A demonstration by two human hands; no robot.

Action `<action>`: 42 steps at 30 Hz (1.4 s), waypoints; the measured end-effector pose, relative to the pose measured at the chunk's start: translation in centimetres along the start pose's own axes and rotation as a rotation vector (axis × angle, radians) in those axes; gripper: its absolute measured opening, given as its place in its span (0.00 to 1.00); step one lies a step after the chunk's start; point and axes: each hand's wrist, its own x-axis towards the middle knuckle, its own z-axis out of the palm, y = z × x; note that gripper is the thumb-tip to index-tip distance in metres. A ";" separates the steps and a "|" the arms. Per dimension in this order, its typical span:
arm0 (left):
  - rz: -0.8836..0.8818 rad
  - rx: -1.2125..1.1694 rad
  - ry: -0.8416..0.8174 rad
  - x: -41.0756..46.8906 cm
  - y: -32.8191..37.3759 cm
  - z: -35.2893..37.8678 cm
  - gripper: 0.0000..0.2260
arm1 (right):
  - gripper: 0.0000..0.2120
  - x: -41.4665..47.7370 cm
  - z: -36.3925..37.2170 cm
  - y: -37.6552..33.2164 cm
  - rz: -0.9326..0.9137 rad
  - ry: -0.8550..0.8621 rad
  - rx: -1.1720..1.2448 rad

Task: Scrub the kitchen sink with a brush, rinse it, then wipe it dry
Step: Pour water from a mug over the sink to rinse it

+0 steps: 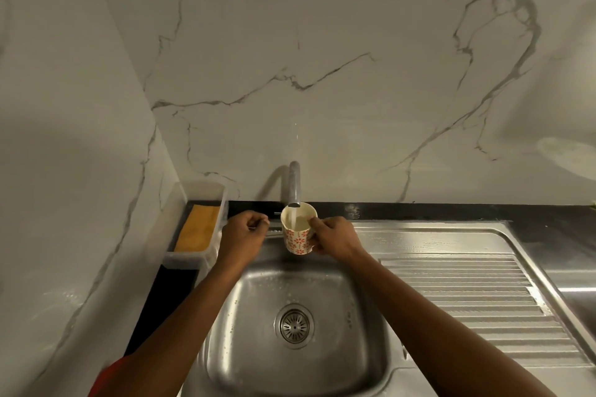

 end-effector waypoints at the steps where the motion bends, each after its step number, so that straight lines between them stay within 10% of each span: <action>1: 0.000 0.004 -0.001 0.0 0.0 0.0 0.04 | 0.17 -0.1 0.1 0.1 -0.002 0.001 0.013; 42: 0.013 0.057 -0.024 0.0 -0.9 0.7 0.05 | 0.20 -1.6 1.3 1.7 0.027 0.016 0.019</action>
